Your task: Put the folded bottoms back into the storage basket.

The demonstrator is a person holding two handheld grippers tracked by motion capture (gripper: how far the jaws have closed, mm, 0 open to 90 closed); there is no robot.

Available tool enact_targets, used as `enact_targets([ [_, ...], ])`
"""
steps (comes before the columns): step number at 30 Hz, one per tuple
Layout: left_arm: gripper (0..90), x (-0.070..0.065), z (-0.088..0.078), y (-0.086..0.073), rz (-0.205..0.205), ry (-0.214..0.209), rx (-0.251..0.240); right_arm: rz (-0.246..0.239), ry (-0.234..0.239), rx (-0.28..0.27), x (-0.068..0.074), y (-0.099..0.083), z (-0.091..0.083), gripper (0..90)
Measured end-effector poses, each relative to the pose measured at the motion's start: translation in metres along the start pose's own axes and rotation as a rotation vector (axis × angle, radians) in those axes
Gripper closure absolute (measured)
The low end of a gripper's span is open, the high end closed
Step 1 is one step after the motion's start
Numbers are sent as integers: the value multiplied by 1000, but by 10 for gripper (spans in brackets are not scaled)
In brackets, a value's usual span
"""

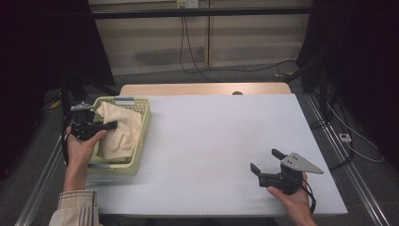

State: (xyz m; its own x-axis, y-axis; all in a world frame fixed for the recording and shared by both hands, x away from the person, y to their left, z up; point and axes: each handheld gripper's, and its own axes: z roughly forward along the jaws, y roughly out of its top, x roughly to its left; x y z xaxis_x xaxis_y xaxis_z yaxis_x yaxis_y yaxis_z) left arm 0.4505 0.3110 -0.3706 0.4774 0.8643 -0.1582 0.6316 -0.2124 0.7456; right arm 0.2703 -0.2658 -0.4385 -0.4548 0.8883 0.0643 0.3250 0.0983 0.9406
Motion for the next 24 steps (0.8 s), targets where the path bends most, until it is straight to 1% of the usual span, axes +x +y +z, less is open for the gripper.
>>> enact_targets([
  [5, 756, -1, 3, 3, 9, -12, 4, 3, -1, 1, 0, 0, 0, 46],
  [6, 756, -1, 4, 5, 18, -13, 5, 2, -1, 2, 0, 0, 0, 46],
  [10, 754, 0, 7, 7, 29, -41, -4, 2, -2, 2, -1, 0, 0, 47],
  [15, 754, 0, 10, 9, 29, -26, 4, 2, -3, 3, -1, -1, 1, 46],
  [17, 753, -1, 12, 11, 38, -18, 11, 1, -3, 3, -1, 0, 1, 47],
  [19, 753, -1, 13, 13, 43, -19, 14, -1, -1, 4, -1, -1, 1, 47],
  [21, 752, -3, 15, 14, 39, -13, 14, -1, -1, 4, -1, -1, 1, 47],
  [24, 752, -3, 17, 16, 45, -4, 15, -2, -3, 5, -1, -1, 1, 47],
])
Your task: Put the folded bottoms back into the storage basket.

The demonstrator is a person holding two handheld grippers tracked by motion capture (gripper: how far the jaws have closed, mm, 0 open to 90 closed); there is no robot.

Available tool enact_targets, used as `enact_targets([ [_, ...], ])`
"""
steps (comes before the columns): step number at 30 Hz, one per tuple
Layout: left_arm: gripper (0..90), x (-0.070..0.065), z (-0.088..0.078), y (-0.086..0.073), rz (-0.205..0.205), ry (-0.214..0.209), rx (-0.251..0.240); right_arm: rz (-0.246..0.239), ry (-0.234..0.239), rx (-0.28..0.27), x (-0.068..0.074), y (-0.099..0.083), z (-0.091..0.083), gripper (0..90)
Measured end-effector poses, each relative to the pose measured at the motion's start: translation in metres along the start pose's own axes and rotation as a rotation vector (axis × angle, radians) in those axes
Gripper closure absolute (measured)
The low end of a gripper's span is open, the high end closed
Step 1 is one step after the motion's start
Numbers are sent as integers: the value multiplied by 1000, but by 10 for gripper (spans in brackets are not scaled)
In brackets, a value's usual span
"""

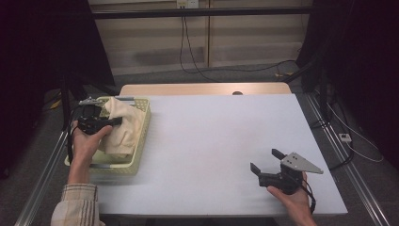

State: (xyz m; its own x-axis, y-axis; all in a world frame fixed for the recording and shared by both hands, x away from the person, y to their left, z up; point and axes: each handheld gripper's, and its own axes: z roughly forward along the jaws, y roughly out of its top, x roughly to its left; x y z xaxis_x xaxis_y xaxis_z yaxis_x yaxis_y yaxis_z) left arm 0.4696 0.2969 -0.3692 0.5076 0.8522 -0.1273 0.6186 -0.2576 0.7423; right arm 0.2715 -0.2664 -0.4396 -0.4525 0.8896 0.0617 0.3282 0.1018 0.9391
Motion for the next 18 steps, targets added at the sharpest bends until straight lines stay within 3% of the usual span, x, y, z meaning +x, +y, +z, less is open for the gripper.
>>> enact_targets([
  [11, 744, 0, 6, 3, 22, 79, 33, 0, 1, 0, 0, 0, 0, 47],
  [18, 743, 4, 9, 4, 23, 94, 53, 3, 1, 1, 0, 0, 0, 47],
])
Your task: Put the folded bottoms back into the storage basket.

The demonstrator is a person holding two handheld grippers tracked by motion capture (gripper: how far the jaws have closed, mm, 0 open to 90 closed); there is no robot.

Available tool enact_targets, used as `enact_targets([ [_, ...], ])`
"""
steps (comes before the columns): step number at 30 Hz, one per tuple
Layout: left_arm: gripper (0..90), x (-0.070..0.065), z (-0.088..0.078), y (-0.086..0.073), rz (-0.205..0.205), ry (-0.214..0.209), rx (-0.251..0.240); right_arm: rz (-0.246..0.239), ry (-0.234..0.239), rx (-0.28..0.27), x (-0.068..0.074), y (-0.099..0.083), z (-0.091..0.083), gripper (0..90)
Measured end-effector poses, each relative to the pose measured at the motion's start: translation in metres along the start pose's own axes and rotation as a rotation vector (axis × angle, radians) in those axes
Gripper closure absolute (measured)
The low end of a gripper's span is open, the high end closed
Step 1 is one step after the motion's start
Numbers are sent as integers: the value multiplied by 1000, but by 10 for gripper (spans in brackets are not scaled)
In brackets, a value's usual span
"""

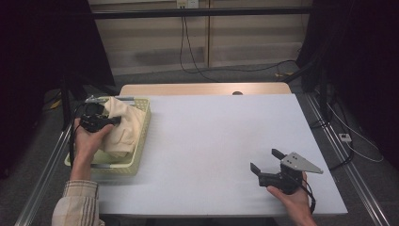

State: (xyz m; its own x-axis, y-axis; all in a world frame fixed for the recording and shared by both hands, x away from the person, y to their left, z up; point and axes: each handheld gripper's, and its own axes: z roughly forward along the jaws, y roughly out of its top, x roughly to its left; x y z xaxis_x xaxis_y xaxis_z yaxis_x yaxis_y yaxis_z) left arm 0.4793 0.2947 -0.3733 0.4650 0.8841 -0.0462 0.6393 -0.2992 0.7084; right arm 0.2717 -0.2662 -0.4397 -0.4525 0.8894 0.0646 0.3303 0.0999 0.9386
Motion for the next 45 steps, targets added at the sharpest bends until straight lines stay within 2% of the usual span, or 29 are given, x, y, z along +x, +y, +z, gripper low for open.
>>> enact_targets([
  [10, 741, 4, 5, 0, -8, 22, 24, -1, 0, 0, 0, 0, 0, 47],
  [24, 737, 9, 13, 0, 12, 62, 65, 4, -3, 1, 0, 0, 0, 47],
  [27, 735, 10, 15, -1, 7, 76, 77, 4, -3, 1, 0, 0, 0, 47],
  [37, 731, 18, 20, -7, -10, 79, 102, -2, -2, 2, 0, 0, 0, 47],
  [41, 734, 15, 22, -9, 31, 86, 135, 4, -3, 3, 0, 0, 0, 47],
  [45, 735, 15, 24, -9, 25, 93, 147, 4, -4, 2, 0, 0, 0, 47],
])
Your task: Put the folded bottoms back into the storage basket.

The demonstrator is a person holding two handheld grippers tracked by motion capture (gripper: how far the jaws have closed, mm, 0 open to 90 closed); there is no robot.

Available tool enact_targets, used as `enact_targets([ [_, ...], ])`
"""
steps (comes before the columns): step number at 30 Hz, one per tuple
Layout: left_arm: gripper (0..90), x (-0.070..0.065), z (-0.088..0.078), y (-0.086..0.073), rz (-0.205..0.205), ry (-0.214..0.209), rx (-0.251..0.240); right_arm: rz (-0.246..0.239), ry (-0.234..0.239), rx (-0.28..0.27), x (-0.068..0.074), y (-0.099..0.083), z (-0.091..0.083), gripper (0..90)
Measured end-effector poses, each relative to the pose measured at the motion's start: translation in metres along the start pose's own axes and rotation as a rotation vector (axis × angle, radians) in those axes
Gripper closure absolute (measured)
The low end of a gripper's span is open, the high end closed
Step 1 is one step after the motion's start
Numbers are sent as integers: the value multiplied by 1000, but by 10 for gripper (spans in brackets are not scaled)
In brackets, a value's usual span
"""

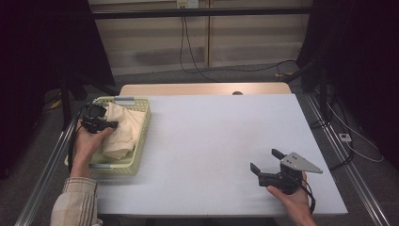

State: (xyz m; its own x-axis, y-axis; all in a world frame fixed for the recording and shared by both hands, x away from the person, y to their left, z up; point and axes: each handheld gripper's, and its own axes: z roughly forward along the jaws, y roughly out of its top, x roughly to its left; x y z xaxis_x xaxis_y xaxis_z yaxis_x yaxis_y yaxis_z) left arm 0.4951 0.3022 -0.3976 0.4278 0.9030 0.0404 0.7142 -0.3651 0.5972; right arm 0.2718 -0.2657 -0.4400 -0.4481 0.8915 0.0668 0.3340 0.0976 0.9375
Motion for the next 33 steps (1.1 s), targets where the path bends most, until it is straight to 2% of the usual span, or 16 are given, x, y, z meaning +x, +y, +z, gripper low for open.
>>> enact_targets([
  [4, 735, 1, 1, -2, -18, -14, 18, 0, 0, -1, 0, 0, 0, 47],
  [9, 734, 1, 3, -5, -43, -29, 12, -1, 0, 0, 0, 0, 0, 47],
  [11, 734, 1, 4, -4, -35, -34, 20, 0, 0, 1, 0, 0, 0, 47],
  [18, 725, 3, 8, -6, -61, -45, 19, -1, 0, 1, 0, 0, 0, 47],
  [22, 702, 5, 13, -9, -72, -20, 22, 0, 0, -2, 0, 0, 0, 47],
  [24, 697, 6, 13, -10, -82, -22, 24, -7, 1, -1, -1, 0, -1, 47],
  [31, 660, 9, 14, -11, -81, 0, 45, -6, 2, 0, -1, 0, 0, 47],
  [33, 638, 10, 15, -11, -82, 27, 60, -7, 2, 0, -1, 0, -1, 47],
])
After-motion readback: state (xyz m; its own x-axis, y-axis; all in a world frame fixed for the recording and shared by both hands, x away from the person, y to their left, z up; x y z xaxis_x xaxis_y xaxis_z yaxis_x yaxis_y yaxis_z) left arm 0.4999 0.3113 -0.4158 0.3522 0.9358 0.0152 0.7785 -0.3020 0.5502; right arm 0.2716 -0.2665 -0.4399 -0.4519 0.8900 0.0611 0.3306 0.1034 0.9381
